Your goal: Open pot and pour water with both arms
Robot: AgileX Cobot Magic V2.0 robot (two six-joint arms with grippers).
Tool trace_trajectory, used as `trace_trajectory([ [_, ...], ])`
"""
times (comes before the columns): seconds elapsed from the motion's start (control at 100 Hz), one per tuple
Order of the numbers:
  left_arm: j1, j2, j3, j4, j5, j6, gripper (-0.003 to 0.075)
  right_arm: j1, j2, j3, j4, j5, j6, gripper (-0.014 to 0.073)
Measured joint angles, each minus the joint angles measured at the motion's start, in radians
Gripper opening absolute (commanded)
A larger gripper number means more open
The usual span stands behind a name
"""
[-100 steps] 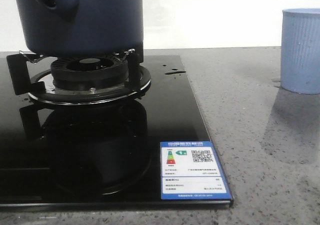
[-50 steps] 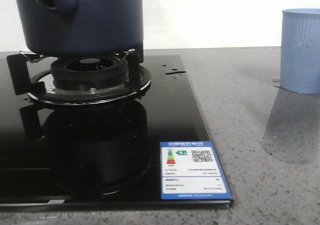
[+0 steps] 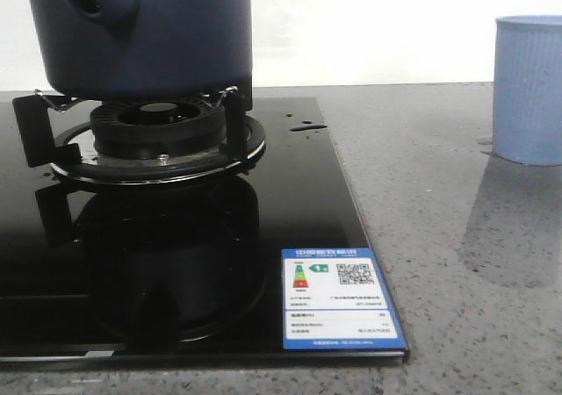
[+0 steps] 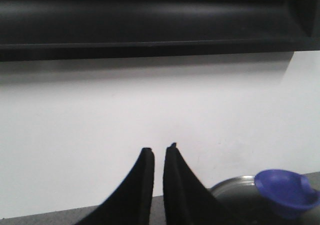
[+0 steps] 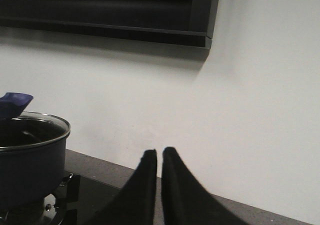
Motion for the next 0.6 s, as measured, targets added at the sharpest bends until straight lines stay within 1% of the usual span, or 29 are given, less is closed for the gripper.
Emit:
trace_trajectory([
  [0.12, 0.000, -0.095, 0.106, 0.000, -0.021, 0.002, -0.0016, 0.000, -0.027, 0.007, 0.000, 0.015, 0.000, -0.0062],
  [0.25, 0.000, -0.239, 0.254, -0.011, -0.082, 0.002, -0.0016, 0.000, -0.104, 0.071, 0.000, 0.023, 0.000, -0.0062],
  [0.42, 0.000, -0.456, 0.426, -0.051, -0.106, 0.002, -0.0016, 0.000, -0.255, 0.195, 0.000, 0.121, 0.000, -0.0062],
  [0.6, 0.000, -0.605, 0.515, -0.056, -0.110, 0.002, -0.0016, 0.000, -0.376, 0.272, 0.000, 0.208, 0.000, -0.0062],
])
